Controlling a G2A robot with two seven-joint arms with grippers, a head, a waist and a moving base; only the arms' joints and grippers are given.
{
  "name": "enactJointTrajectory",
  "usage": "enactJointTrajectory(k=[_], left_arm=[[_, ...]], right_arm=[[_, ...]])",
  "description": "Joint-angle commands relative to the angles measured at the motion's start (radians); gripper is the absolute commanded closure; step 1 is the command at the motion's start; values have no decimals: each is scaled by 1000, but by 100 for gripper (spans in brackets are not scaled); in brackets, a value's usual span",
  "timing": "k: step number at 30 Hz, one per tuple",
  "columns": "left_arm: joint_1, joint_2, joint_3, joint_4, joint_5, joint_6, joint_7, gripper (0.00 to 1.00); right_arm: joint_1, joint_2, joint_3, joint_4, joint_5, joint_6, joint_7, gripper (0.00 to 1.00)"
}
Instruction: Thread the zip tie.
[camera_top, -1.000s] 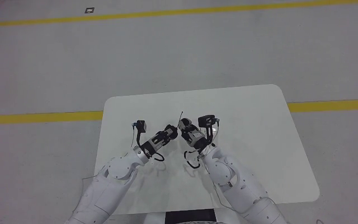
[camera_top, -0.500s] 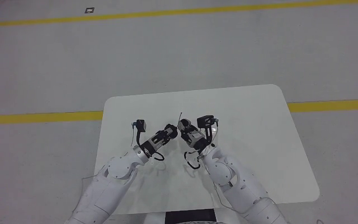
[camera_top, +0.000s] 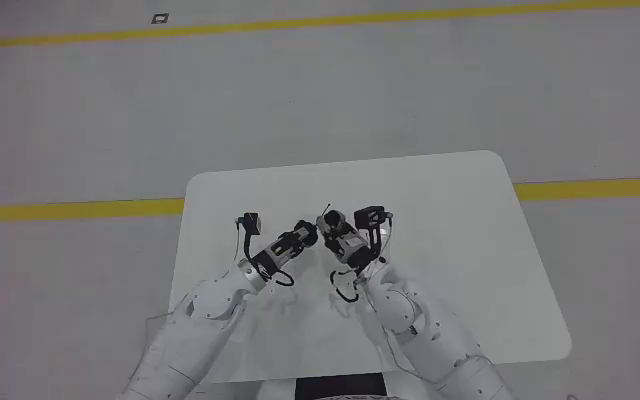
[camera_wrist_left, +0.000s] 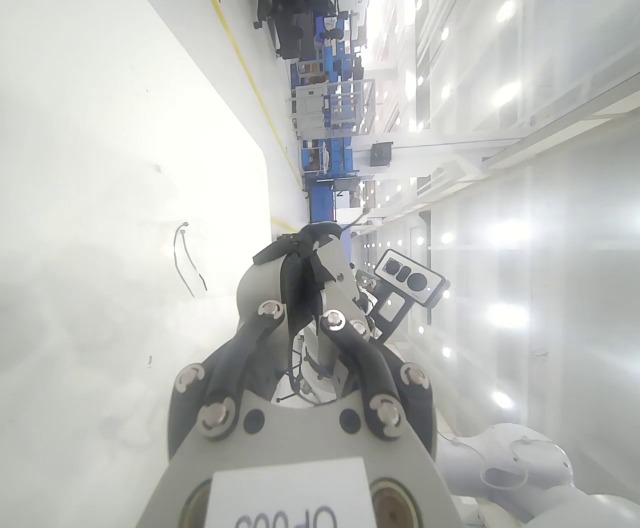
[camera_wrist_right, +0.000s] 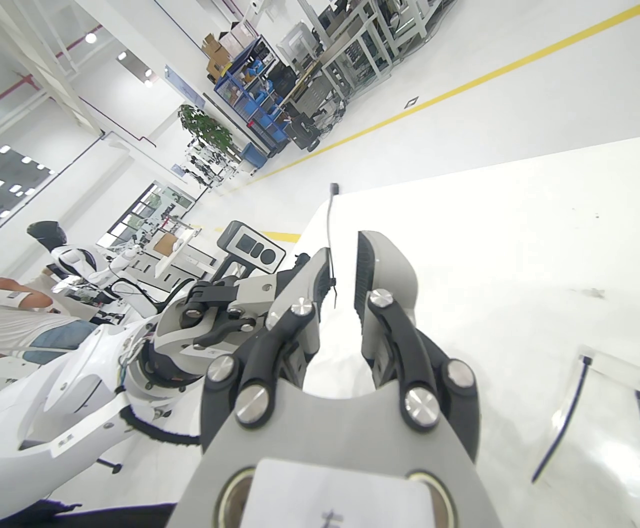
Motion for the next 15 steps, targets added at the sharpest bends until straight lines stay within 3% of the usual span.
enactJointTrajectory(k=[1,6,10,15], left_arm=[[0,0,1,-2,1,0,3,100],[2,-2,3,-9,0,0,17,100],[2,0,-18,-9,-12,0,25,100],[2,0,-18,-9,-12,0,25,100]], right_arm=[[-4,2,6,-7,-3,-2,-2,0],[-17,7,23,-26,-12,-19,-17,0],[-31,13,40,-38,-22,-70,-36,0],[-31,13,40,-38,-22,-70,-36,0]])
